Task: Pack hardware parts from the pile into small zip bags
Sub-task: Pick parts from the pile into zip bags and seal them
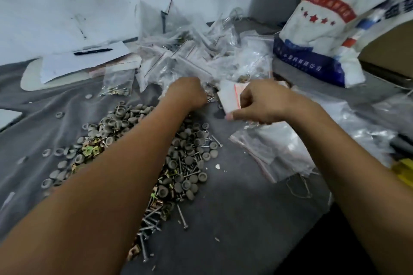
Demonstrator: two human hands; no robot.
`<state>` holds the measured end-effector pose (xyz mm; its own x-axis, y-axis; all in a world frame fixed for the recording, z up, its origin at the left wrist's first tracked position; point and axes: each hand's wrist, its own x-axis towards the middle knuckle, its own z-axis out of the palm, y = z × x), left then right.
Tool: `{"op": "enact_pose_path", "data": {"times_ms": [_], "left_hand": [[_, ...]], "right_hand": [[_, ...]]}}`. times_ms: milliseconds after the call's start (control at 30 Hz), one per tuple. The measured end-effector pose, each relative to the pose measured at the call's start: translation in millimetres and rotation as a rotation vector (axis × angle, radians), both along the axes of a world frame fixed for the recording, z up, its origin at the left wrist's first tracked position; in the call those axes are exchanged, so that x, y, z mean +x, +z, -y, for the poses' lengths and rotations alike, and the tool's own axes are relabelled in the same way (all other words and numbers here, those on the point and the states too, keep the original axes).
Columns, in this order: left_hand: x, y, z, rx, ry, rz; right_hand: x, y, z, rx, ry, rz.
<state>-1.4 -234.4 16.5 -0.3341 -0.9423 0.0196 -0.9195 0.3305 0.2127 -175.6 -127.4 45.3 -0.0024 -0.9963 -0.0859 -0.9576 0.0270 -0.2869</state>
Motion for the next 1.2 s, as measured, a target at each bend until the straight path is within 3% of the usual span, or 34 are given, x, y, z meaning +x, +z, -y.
{"op": "enact_pose_path", "data": {"times_ms": [133, 400, 533, 700, 800, 967, 1200], "left_hand": [[-23, -1, -46, -0.149, 0.015, -0.315], [-39, -19, -116, -0.094, 0.11, -0.743], [-28, -19, -129, -0.085, 0.217, -0.99], [3, -3, -147, -0.047, 0.188, -1.225], [37, 7, -156, -0.003, 0.206, -1.336], [109, 12, -184, -0.22, 0.252, -1.201], [225, 34, -220, -0.207, 0.345, -0.91]], "right_hand": [[14, -29, -28, 0.182, -0.006, -0.265], [22, -38, -36, -0.004, -0.059, -0.092], [23, -22, -37, -0.164, -0.13, 0.208], [57, -5, -34, -0.299, -0.095, 0.831], [87, -1, -31, -0.344, -0.035, 1.007], [160, -6, -32, -0.284, 0.026, 1.132], [262, -8, -41, 0.048, 0.423, 1.348]]}}
